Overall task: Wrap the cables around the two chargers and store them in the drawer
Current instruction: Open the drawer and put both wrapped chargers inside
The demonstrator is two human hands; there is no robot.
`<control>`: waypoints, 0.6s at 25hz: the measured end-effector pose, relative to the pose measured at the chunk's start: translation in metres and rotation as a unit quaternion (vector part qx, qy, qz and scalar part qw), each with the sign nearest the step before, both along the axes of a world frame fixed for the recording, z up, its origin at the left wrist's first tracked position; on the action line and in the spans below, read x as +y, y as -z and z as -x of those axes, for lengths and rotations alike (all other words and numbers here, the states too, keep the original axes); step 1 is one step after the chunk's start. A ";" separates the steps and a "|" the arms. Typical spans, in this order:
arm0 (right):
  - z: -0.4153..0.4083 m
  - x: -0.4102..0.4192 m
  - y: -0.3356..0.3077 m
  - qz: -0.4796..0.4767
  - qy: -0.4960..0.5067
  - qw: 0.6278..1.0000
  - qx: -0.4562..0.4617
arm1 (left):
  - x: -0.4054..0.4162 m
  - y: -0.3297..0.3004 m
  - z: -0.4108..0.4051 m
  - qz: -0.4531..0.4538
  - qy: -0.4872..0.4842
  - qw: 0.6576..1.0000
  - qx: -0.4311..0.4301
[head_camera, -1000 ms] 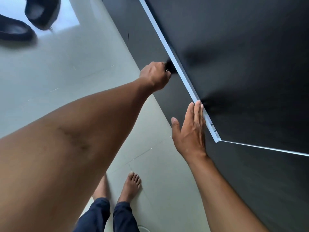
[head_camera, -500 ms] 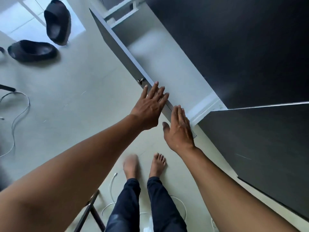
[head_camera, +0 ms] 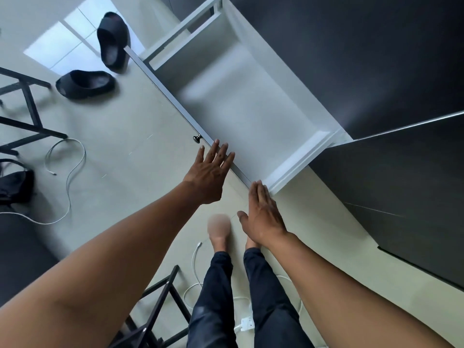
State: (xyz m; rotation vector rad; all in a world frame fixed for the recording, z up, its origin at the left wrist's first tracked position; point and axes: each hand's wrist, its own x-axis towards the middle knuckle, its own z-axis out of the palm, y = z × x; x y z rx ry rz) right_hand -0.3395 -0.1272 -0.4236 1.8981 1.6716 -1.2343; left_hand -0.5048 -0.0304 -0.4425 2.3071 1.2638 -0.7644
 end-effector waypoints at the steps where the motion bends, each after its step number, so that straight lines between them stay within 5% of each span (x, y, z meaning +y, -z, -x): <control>1: 0.003 -0.001 -0.001 0.006 -0.003 1.000 -0.001 | -0.002 -0.002 0.002 0.006 -0.001 1.000 0.004; 8: -0.003 0.002 -0.017 0.027 0.005 0.999 0.016 | 0.001 -0.019 -0.008 0.033 -0.017 0.999 0.015; 15: -0.019 -0.013 -0.110 -0.105 0.025 0.994 -0.007 | -0.031 -0.114 -0.006 -0.056 -0.037 0.995 -0.077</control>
